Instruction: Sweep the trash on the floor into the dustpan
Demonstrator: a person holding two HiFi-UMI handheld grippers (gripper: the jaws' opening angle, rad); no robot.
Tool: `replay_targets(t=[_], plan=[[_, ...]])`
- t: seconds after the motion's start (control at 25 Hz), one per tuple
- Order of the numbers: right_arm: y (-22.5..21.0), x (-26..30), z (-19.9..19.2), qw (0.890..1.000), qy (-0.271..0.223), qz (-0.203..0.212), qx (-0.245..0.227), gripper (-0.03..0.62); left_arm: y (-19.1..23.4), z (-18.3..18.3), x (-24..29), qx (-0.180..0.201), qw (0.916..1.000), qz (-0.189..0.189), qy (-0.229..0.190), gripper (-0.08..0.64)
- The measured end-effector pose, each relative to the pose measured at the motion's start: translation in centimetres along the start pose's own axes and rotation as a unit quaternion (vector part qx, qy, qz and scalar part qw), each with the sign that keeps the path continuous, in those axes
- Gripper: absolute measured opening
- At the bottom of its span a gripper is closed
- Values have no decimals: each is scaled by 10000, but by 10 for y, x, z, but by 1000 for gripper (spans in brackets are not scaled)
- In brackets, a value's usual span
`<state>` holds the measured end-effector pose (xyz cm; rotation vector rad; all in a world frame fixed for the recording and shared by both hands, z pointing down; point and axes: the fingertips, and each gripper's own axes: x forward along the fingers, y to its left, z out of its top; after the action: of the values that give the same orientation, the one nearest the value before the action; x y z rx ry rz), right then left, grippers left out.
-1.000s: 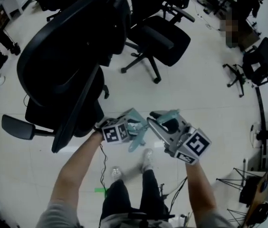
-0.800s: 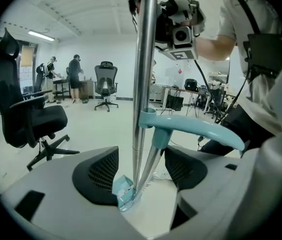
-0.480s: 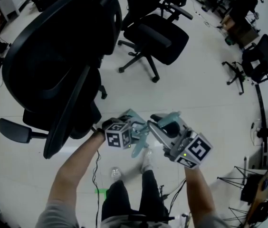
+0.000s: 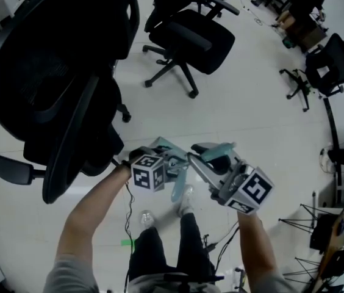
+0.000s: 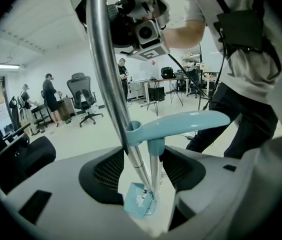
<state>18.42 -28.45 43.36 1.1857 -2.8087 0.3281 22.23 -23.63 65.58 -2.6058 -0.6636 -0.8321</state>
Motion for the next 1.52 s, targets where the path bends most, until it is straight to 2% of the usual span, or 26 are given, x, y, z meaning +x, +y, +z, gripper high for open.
replay_targets(t=[0.24,0.32,0.36,0.44,0.6,0.84,0.96,1.04,1.12,1.2,1.32,1.4,1.52], plan=[[6,-1,-1,10000,45,-43,-24,69,-5,2,-1,-121,9998,-55,-120,237],[7,2,-2,9999,70,-1,-94,69,-2,-1,-2,-293,9994,-66,-172,228],[9,3,-2,9999,66,7,-123,71,-2,-3,-3,-417,9989,-78,-193,201],[13,1,-4,9999,74,-24,-80,71,-5,-6,-4,-600,9980,-103,-137,201],[12,1,-5,9998,81,-133,-92,71,-2,-10,-6,-612,9981,58,96,201],[10,7,-11,9987,284,-352,-214,72,-5,-38,-13,-1374,9891,479,238,206],[12,3,-12,9975,341,-587,-182,88,-10,-56,-27,-1806,9781,869,565,204],[15,-3,-9,9966,359,-727,-173,174,-13,-66,-43,-2132,9656,1232,841,201],[13,-8,-6,9941,421,-972,-215,233,-14,-68,-64,-2487,9495,1675,929,159],[11,-18,-7,9907,463,-1273,-150,241,-20,-60,-87,-2748,9335,2107,931,32],[21,-45,-11,9847,580,-1639,87,241,-37,-27,-118,-3053,9162,2468,798,3],[38,-68,-11,9822,621,-1749,277,241,-46,9,-140,-3209,9086,2623,512,3],[61,-101,1,9802,434,-1853,538,239,-47,65,-164,-3316,8999,2832,-21,3]])
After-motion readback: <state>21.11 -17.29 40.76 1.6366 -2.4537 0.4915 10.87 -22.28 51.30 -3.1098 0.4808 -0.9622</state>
